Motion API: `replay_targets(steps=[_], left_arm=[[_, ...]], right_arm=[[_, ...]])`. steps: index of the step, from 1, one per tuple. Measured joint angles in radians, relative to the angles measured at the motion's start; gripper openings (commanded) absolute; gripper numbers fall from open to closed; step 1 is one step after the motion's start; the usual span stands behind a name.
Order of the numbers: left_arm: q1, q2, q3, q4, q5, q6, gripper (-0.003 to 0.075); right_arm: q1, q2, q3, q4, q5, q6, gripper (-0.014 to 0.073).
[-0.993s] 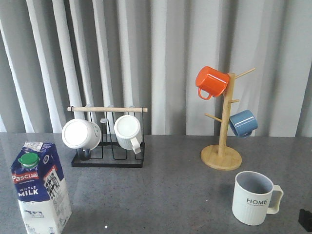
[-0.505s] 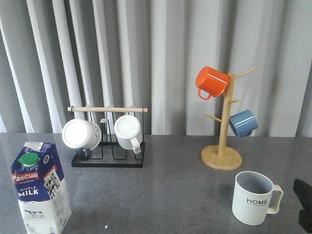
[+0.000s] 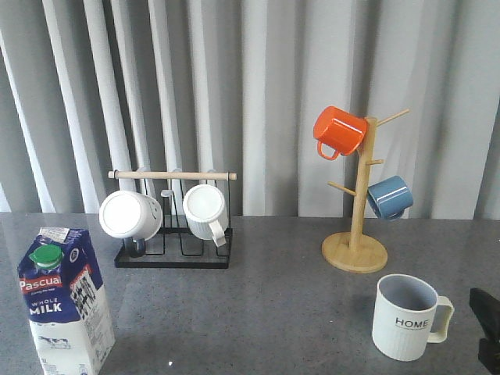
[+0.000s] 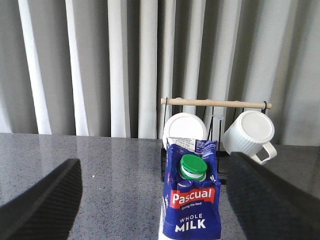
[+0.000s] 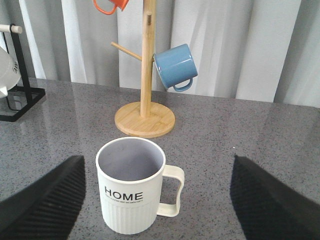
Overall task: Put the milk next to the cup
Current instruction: 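Close the right gripper on the white HOME mug's handle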
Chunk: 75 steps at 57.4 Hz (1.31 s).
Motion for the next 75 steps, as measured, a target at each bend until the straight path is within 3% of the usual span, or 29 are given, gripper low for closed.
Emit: replay_targets(steps=[8,20,30,40,49,59,75], left_arm=[[0.000,0.000,0.000,0.000,0.000,0.000,0.0533],[0.000,0.000,0.000,0.000,0.000,0.000,0.0533],[0.000,0.000,-0.001,0.000,0.000,0.000,0.0533],[0.000,0.000,-0.001,0.000,0.000,0.000,0.0533],[0.000,0.000,-0.001,0.000,0.000,0.000,0.0533],[0.000,0.000,-0.001,0.000,0.000,0.000,0.0533],[0.000,0.000,-0.001,0.000,0.000,0.000,0.0533]], right_arm=[[-0.074,0.042,0.000,-0.052,-0.005,0.002,0.0563],[-0.171,0.234,0.000,-0.294,-0.078,0.242,0.0563],[-0.180,0.381,-0.001,-0.381,-0.213,0.293,0.0563],[-0.180,0.518,0.002,-0.395,-0.351,0.298,0.0563],[-0.180,0.581,0.087,-0.382,-0.628,0.287,0.0563],[-0.180,0.673,0.154,-0.269,-0.864,0.194,0.0563],[-0.180,0.817,0.159,-0.260,-1.019,0.149,0.0563]])
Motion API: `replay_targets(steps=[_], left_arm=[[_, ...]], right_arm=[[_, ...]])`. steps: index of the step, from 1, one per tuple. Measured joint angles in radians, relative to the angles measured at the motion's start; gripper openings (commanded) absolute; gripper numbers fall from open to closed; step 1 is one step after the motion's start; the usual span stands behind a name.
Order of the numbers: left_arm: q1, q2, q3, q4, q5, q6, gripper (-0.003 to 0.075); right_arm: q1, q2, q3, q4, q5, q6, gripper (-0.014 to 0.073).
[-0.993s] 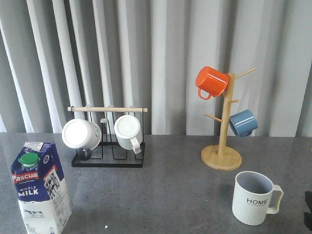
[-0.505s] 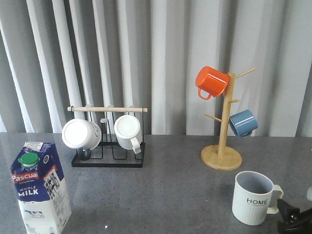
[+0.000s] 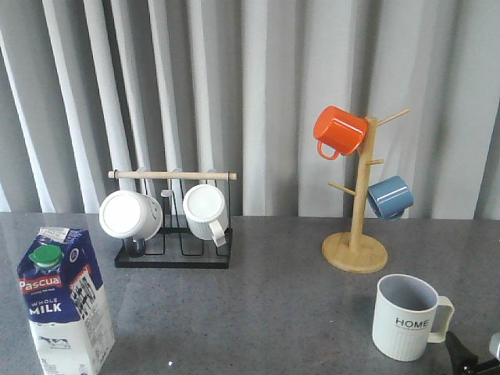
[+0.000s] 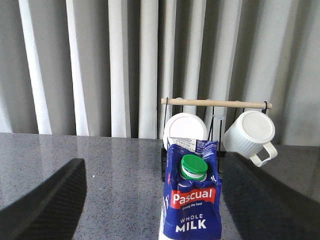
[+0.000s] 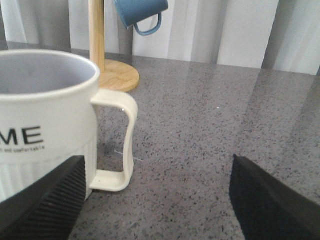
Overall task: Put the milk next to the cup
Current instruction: 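Close the right gripper on the white HOME mug's handle, then slide the held mug farther from the robot toward the table center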
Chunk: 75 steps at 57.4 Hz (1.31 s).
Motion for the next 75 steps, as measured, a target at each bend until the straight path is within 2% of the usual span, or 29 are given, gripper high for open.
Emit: replay_targets(steps=[17,36,39,43,46,54,65,70,75], left_arm=[[0.000,0.000,0.000,0.000,0.000,0.000,0.0533],[0.000,0.000,0.000,0.000,0.000,0.000,0.0533],[0.000,0.000,0.000,0.000,0.000,0.000,0.0533],[0.000,0.000,0.000,0.000,0.000,0.000,0.0533],[0.000,0.000,0.000,0.000,0.000,0.000,0.0533],[0.000,0.000,0.000,0.000,0.000,0.000,0.0533],[0.000,0.000,0.000,0.000,0.000,0.000,0.0533],[0.000,0.000,0.000,0.000,0.000,0.000,0.0533],[0.000,0.000,0.000,0.000,0.000,0.000,0.0533]], right_arm=[[0.000,0.055,-0.056,0.000,-0.017,-0.001,0.0563],[0.000,0.132,-0.167,-0.004,0.038,0.025,0.0542],[0.000,0.149,-0.188,-0.006,0.050,0.038,0.0510],[0.000,0.173,-0.218,-0.007,0.067,0.057,0.0423],[0.000,0.191,-0.237,-0.008,0.075,0.075,0.0326],[0.000,0.211,-0.276,-0.030,0.092,0.105,-0.0020],[0.016,0.203,-0.284,-0.157,0.091,0.120,-0.0006],[0.078,0.192,-0.284,-0.146,0.092,0.120,-0.0006],[0.178,0.180,-0.284,-0.061,0.091,0.120,-0.0004]])
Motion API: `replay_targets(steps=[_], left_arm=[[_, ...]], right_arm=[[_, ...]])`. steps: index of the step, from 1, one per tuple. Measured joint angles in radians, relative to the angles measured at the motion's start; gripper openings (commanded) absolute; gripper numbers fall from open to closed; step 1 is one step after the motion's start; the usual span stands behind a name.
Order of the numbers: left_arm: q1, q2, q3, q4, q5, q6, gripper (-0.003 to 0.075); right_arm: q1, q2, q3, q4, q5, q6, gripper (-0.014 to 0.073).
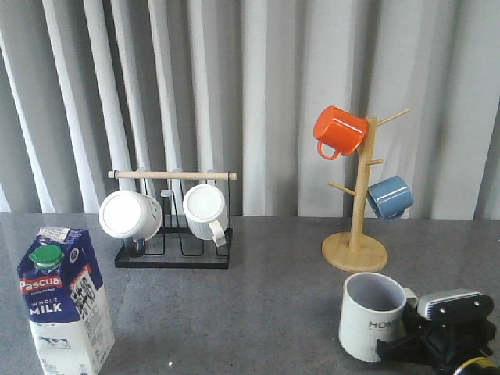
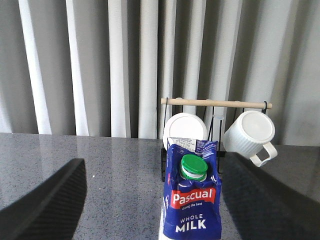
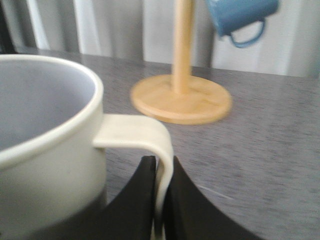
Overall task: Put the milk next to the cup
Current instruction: 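Slide the held mug farther from the robot toward the table center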
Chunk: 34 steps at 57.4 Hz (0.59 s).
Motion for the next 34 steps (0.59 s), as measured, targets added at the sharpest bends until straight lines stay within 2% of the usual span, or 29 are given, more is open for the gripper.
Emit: replay_targets(steps=[12,19,26,34], left_arm=[[0.000,0.000,0.000,0.000,0.000,0.000,0.0533],[0.000,0.000,0.000,0.000,0.000,0.000,0.0533],[0.000,0.000,0.000,0.000,0.000,0.000,0.0533],[0.000,0.000,0.000,0.000,0.000,0.000,0.0533]], right_arm=[[0.255,0.002,-0.041,0.363,0.059,-0.012,-0.0004],[0.359,0.025,-0.089,0.536,0.077,-0.039,-0.0004],[0.427,0.050,-0.144,0.596,0.102,-0.083,-0.0004],[0.485,0.078,-0.196,0.625,0.114,-0.229,-0.0004]])
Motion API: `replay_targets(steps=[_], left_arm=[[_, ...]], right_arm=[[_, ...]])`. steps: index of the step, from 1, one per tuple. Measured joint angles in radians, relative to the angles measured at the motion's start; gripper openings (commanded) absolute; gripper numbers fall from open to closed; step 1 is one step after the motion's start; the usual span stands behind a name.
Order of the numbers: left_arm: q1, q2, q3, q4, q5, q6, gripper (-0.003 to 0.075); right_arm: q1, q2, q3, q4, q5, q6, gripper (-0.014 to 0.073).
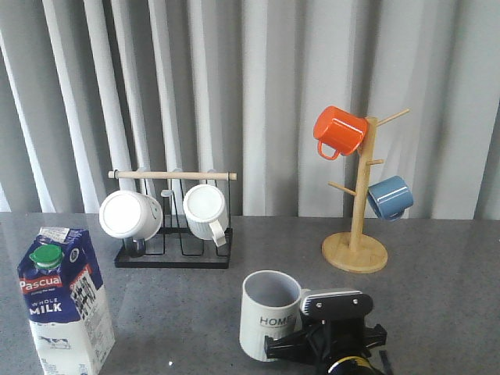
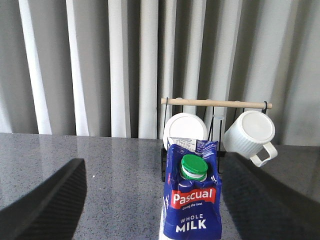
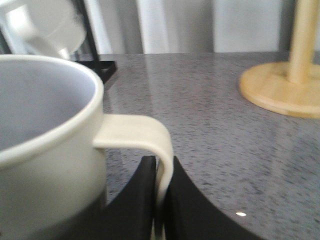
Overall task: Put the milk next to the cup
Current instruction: 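Slide the held mug farther from the robot toward the table center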
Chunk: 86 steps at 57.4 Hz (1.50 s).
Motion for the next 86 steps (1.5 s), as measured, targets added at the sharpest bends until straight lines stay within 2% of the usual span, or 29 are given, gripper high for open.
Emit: replay_targets(steps=[9,20,31,59,75,86], left_arm=[[0.000,0.000,0.000,0.000,0.000,0.000,0.0533],[0.000,0.000,0.000,0.000,0.000,0.000,0.0533],[0.000,0.000,0.000,0.000,0.000,0.000,0.0533],[0.000,0.000,0.000,0.000,0.000,0.000,0.0533],[0.000,0.000,0.000,0.000,0.000,0.000,0.0533],[0.000,0.000,0.000,0.000,0.000,0.000,0.0533]], right_arm=[[0.040,0.025,-0.017,0.102,0.005,-0.095,-0.0004],[0.044,0.032,-0.022,0.152,-0.003,-0.127,0.0002],[0.044,0.032,-0.022,0.152,-0.003,-0.127,0.0038],[0.051,0.016,0.013,0.126,0.034,-0.142,0.0209],[0.051,-0.056,0.111,0.087,-0.027,-0.142,0.0235],[0.051,-0.181,0.198,0.004,-0.018,-0.140,0.0244]])
